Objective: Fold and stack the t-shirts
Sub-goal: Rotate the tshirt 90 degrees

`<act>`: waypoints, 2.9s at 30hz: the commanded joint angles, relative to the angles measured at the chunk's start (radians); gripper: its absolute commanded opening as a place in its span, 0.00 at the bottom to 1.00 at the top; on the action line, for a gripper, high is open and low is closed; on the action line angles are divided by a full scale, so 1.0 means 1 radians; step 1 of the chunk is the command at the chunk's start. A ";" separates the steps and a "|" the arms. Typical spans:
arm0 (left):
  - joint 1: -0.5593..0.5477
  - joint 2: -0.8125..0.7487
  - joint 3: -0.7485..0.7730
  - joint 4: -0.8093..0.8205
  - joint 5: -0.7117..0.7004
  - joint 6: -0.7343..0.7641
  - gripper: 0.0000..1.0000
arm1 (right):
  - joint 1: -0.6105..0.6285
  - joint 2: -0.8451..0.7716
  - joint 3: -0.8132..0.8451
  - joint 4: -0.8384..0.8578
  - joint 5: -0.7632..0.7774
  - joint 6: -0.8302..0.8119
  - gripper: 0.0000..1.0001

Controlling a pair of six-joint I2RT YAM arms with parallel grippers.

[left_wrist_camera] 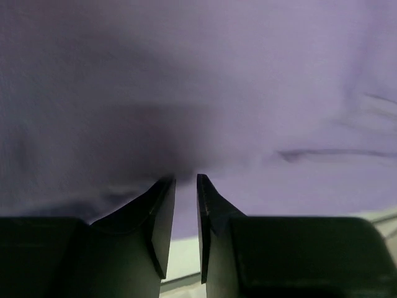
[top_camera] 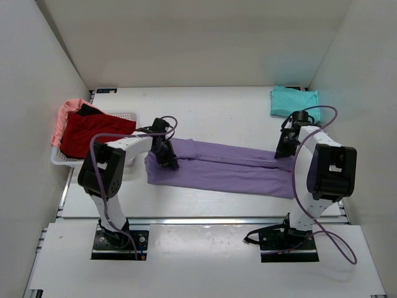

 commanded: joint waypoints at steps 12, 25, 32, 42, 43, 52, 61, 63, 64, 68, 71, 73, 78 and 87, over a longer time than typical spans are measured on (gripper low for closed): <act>0.072 0.583 0.747 -0.197 -0.053 -0.010 0.29 | 0.155 -0.077 -0.173 -0.137 0.064 0.245 0.00; 0.114 0.927 1.379 -0.236 0.140 0.047 0.23 | 0.603 -0.252 -0.475 0.156 -0.165 0.561 0.00; 0.135 1.041 1.519 -0.083 0.244 -0.070 0.22 | 0.736 -0.296 -0.580 0.285 -0.168 0.604 0.00; 0.127 0.997 1.525 0.215 0.401 -0.191 0.20 | 0.837 -0.259 -0.414 0.195 -0.018 0.369 0.00; 0.130 0.989 1.528 0.221 0.418 -0.200 0.22 | 0.843 -0.261 -0.400 0.199 -0.025 0.355 0.00; 0.129 0.667 1.420 -0.103 0.407 0.045 0.38 | 0.926 -0.163 -0.308 0.196 -0.214 0.181 0.00; 0.043 -0.108 0.223 0.013 0.268 0.104 0.44 | 0.830 -0.436 -0.354 0.045 -0.004 0.265 0.04; -0.032 -0.251 0.033 0.033 0.214 0.070 0.49 | 0.768 -0.494 -0.376 -0.018 0.027 0.295 0.19; -0.052 -0.345 -0.089 0.045 0.191 0.048 0.51 | 0.753 -0.522 -0.402 -0.054 0.027 0.289 0.22; -0.185 -0.580 -0.355 0.117 0.151 -0.079 0.58 | 0.701 -0.618 -0.471 -0.117 0.044 0.311 0.30; -0.274 -0.675 -0.502 0.180 0.117 -0.180 0.60 | 0.697 -0.661 -0.515 -0.147 0.044 0.332 0.38; -0.311 -0.701 -0.557 0.233 0.105 -0.229 0.61 | 0.734 -0.663 -0.509 -0.146 0.061 0.340 0.40; -0.411 -0.637 -0.578 0.344 0.068 -0.305 0.67 | 0.707 -0.641 -0.534 -0.123 0.018 0.383 0.49; -0.546 -0.427 -0.507 0.327 -0.015 -0.323 0.67 | 0.734 -0.623 -0.620 -0.017 -0.074 0.430 0.59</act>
